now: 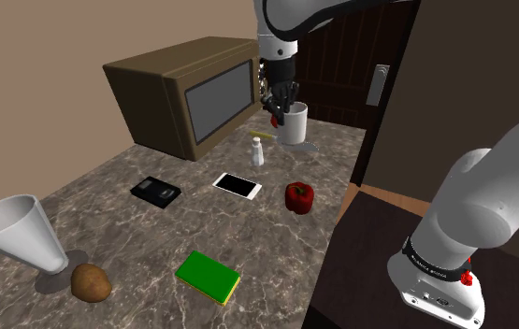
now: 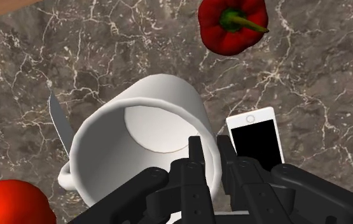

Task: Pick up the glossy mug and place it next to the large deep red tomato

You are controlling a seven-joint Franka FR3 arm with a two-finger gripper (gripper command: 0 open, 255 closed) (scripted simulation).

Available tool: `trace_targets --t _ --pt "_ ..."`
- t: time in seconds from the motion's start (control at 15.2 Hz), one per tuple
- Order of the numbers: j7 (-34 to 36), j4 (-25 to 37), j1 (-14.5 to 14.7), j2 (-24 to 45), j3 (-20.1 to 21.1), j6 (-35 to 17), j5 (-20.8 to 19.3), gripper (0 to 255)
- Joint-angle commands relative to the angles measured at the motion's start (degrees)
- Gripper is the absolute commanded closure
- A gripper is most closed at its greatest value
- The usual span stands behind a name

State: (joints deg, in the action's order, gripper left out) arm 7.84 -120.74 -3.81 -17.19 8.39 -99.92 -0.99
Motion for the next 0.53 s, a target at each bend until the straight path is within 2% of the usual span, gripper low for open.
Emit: trace_targets --t 0.0,0.46 --pt "-2.7 0.0 -1.1 0.2 -1.7 -0.3 -0.7 255" --pt "-12.1 1.4 -5.2 1.8 -8.0 -1.1 -3.2 255"
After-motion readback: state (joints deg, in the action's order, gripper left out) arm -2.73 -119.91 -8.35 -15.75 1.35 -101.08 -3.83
